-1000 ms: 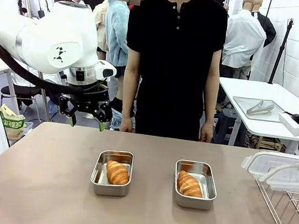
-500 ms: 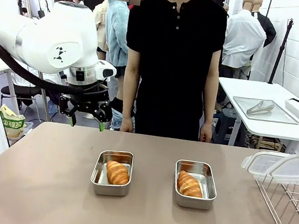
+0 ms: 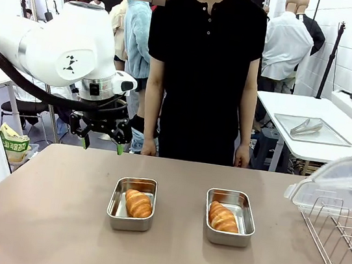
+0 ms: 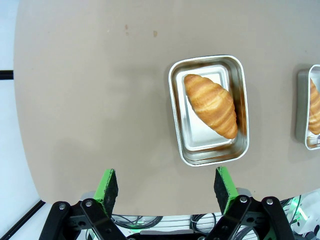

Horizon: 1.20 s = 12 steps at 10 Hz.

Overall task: Place the bread in airtight containers.
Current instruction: Pick up one Airtight Container lid and hand it to the human.

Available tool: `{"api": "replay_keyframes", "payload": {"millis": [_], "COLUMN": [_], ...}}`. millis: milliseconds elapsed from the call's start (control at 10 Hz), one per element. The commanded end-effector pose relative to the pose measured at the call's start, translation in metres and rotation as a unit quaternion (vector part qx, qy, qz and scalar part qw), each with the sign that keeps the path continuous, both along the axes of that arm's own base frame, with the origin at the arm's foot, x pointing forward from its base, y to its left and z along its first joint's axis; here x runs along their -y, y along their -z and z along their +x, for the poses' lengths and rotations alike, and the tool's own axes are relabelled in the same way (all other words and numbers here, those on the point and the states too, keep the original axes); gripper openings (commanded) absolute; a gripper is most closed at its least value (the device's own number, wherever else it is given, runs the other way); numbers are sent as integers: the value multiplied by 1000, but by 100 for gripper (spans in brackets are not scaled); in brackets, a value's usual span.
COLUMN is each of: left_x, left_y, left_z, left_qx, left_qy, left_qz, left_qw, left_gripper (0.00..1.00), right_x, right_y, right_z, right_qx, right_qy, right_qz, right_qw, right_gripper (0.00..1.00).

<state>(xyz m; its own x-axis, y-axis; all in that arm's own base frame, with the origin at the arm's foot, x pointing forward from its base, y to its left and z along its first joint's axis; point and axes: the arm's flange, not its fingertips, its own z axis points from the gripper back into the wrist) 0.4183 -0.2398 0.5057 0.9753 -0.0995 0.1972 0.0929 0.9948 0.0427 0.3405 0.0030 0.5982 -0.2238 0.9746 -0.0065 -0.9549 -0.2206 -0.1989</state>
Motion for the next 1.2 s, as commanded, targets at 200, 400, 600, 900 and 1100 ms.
{"api": "replay_keyframes", "payload": {"millis": [200,400,600,900,1100], "left_x": [-2,-2,-2,-2,-2], "left_y": [-2,-2,-2,-2,-2], "left_z": [1,1,1,1,1], "left_qx": [0,0,0,0,0], "left_qy": [1,1,1,1,1], "left_qz": [3,3,3,3,3], "left_qw": [1000,1000,1000,1000,1000], "left_gripper": [100,100,100,100,100], "right_x": [-46,-76,-97,-111,-116], "right_y": [-36,-49,-55,-59,-61], "right_z": [26,56,78,114,119], "right_qx": [103,142,157,166,173], "right_qy": [-92,-155,-216,-272,-274], "right_qz": [-34,-29,-8,10,24], "right_qw": [990,977,964,948,946], "right_gripper": [0,0,0,0,0]}}
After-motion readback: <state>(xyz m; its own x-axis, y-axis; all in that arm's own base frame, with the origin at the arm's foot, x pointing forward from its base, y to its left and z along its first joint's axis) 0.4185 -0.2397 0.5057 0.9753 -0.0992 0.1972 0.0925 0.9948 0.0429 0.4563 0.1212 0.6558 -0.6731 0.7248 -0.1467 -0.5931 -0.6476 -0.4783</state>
